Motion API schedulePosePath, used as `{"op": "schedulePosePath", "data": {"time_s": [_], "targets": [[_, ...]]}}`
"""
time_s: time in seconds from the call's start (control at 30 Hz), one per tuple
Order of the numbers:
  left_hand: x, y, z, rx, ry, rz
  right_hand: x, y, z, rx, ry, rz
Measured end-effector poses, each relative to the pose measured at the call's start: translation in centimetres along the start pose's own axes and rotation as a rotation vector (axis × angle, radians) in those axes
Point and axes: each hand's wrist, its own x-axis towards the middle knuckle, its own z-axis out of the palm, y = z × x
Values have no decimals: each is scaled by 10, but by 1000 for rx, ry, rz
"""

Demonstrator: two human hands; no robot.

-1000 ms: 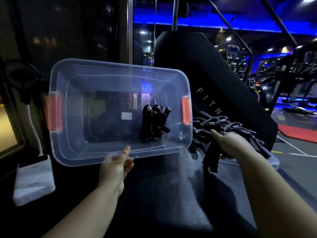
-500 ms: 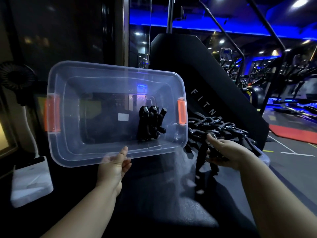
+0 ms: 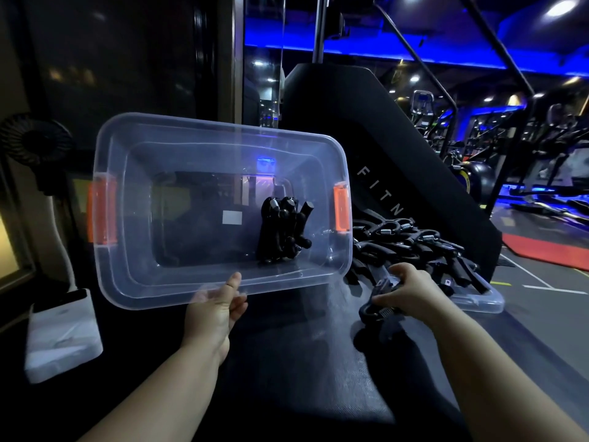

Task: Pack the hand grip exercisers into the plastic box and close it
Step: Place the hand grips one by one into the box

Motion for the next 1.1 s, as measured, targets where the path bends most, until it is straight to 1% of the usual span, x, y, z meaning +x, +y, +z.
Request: {"op": "schedulePosePath", "data": {"time_s": [0.2, 0.3, 0.37, 0.53, 0.6, 0.7, 0.83, 1.0, 1.1], "targets": [[0, 0, -1, 7, -5, -1, -10, -8, 6, -58, 69, 45], [0, 0, -1, 6, -6, 3, -11, -10, 8, -77, 89, 24], [1, 0, -2, 6, -7, 3, -11, -10, 9, -62, 83, 6], [-1, 0, -2, 14, -13, -5, -9, -6, 8, 7, 59, 33], [-1, 1, -2, 7, -13, -2, -12, -6, 8, 63, 88, 19], [-3, 3, -2, -6, -25, -1, -18, -10, 8, 133, 172, -60], [-3, 4, -2, -25, -20, 0, -25, -24, 4, 250, 243, -161], [-2, 4, -4, -56, -7, -12, -29, -50, 4, 436, 246, -284], [-1, 4, -5, -92, 4, -48, -31, -72, 8, 475, 200, -345]]}}
